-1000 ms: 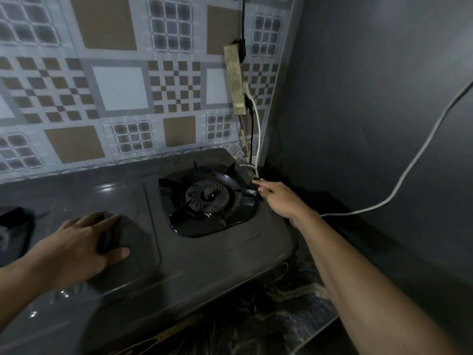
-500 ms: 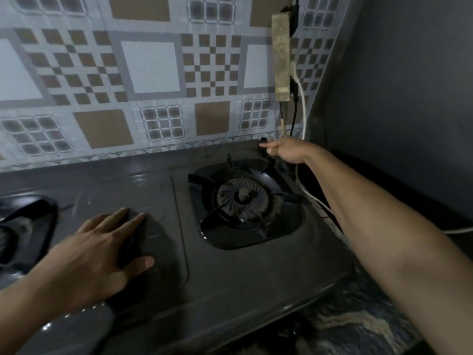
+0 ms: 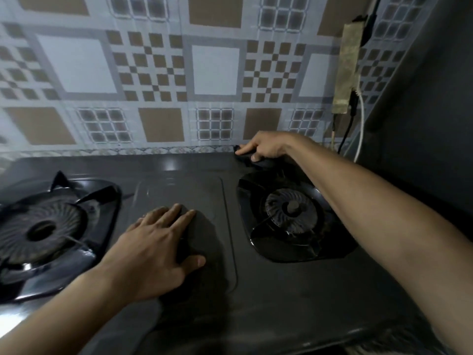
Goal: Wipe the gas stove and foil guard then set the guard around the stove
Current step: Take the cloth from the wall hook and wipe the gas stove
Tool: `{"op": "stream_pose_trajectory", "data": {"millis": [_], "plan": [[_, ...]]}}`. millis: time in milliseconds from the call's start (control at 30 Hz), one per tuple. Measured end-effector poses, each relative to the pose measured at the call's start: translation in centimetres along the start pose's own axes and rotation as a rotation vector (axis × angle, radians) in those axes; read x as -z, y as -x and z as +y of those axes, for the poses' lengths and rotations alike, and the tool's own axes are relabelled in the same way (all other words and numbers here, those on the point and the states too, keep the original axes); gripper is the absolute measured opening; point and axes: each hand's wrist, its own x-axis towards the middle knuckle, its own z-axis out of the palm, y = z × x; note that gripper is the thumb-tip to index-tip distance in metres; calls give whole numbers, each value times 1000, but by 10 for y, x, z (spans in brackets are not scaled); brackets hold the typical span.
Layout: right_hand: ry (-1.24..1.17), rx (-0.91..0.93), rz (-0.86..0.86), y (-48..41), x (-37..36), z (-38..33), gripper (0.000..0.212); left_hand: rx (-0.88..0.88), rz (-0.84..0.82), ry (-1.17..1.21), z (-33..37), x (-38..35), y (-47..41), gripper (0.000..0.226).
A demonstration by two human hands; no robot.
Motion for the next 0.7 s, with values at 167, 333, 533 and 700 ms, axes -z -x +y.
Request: {"op": "stream_pose_trajectory", "data": {"millis": [167, 333, 533, 700], "plan": [[-67, 126, -65, -5, -19, -40, 53, 4, -4, -5, 0, 0, -1, 99], [-5, 159, 39, -5, -42, -74, 52, 2, -14, -11, 1, 2, 1, 96], [116, 127, 160, -1, -59, -120, 54, -15, -15, 27, 1, 8, 4, 90], [57, 102, 226, 20, -57, -151, 63, -20, 151, 38, -29, 23, 28, 68]]}}
